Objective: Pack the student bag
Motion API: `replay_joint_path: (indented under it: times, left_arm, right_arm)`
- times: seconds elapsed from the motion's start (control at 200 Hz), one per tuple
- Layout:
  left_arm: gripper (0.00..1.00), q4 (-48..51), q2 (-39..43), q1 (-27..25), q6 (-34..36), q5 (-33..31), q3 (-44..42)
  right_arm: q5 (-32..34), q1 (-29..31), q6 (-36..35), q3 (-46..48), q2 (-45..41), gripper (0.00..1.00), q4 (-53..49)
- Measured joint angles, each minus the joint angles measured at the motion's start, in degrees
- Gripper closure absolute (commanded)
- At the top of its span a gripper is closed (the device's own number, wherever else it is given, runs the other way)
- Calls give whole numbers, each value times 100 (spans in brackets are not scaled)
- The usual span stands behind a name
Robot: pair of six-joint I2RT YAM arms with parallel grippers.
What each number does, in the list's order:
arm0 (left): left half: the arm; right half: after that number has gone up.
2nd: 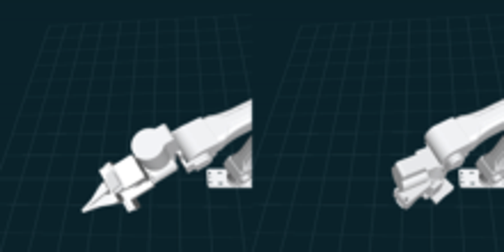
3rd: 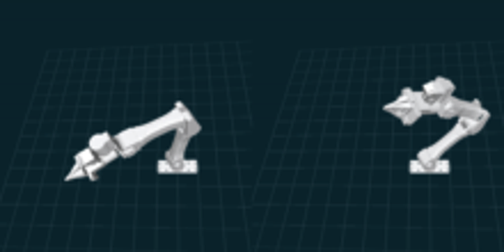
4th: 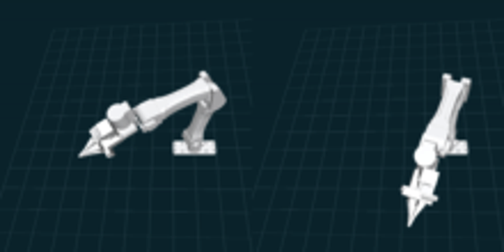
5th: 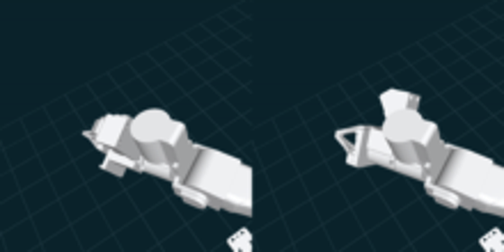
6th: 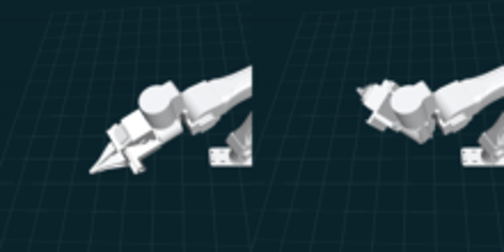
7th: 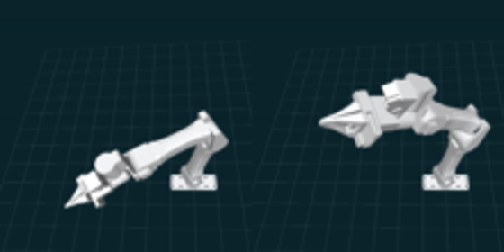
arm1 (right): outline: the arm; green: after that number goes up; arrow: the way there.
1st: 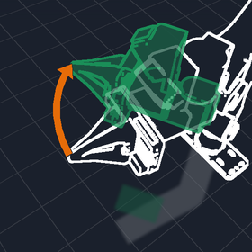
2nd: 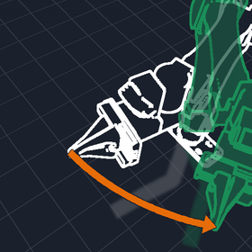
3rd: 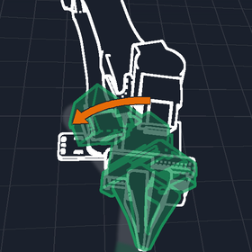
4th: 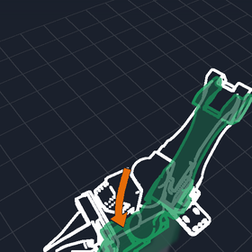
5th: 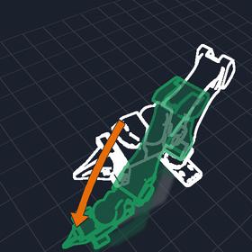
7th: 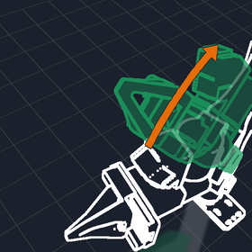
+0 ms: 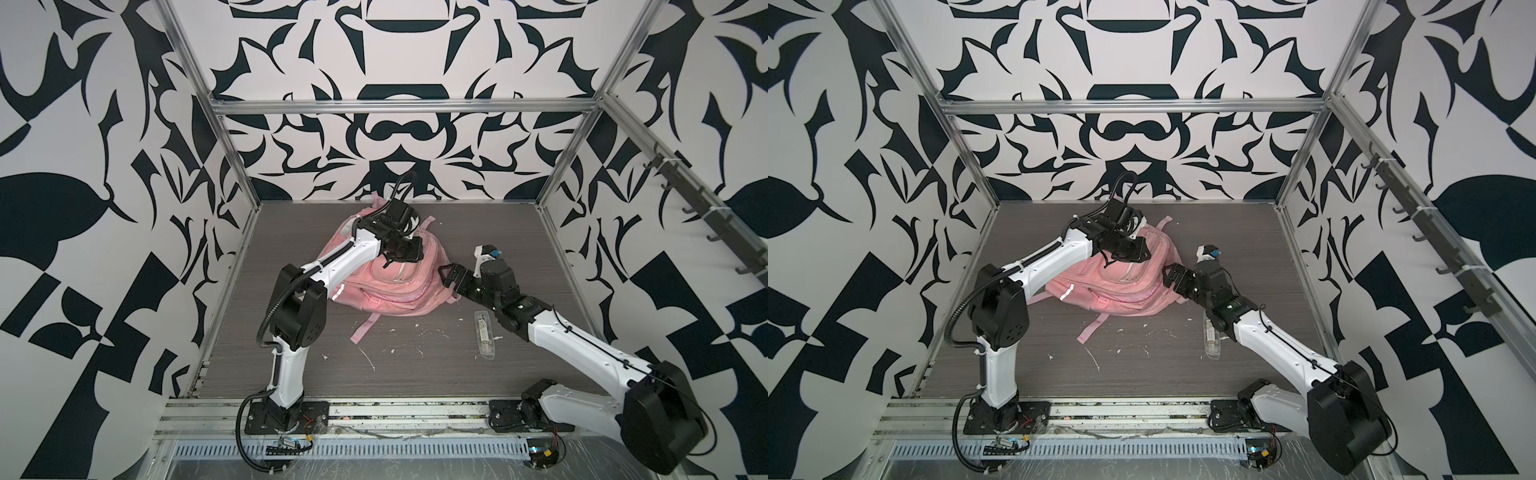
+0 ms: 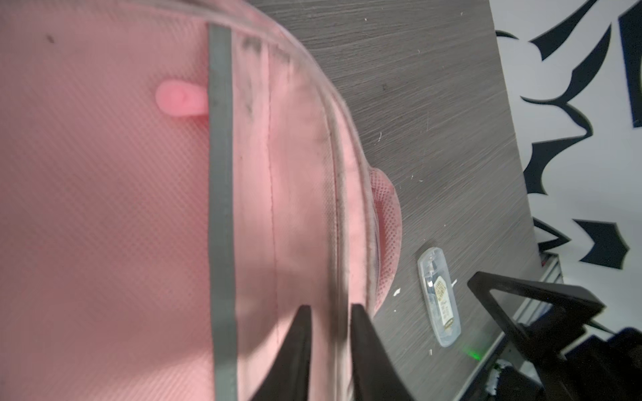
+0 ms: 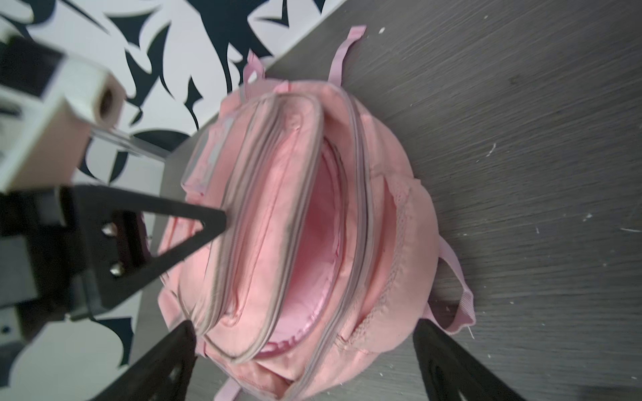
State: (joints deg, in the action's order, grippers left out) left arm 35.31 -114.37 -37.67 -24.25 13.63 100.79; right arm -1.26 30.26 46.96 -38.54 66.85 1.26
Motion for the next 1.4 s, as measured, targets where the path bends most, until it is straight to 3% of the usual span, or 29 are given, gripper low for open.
replay_joint_path:
  times: [0.16, 0.295, 0.43, 0.6, 0.78, 1.045, 1.4]
  left_arm:
    - [58, -538, 616, 101, -155, -155, -1062]
    - [57, -938, 1635, 608, -533, -164, -2387]
    - [57, -1410, 2444, 1274, -949, -85, -3329]
    - [57, -1867, 2841, 1784, -1436, 203, -4201]
    - [57, -2409, 2881, 2107, -2006, 629, -4918]
    - [57, -2900, 3257, 2358, -2677, 874, -5639]
    - [57, -2975, 3626, 2575, -2785, 887, -5965]
  right_arm:
    - [433, 911, -579, -442, 474, 9, -284]
    - [761, 1545, -1060, -710, 872, 14, -264]
    - [1012, 1945, -1473, -973, 1360, 21, -146]
    - [1080, 2197, -1860, -1421, 2041, 38, 57]
    - [920, 2378, -2052, -1930, 2643, 51, 271]
    - [595, 2664, -2124, -2332, 3307, 54, 507]
    - [424, 2708, -2151, -2634, 3934, 59, 546]
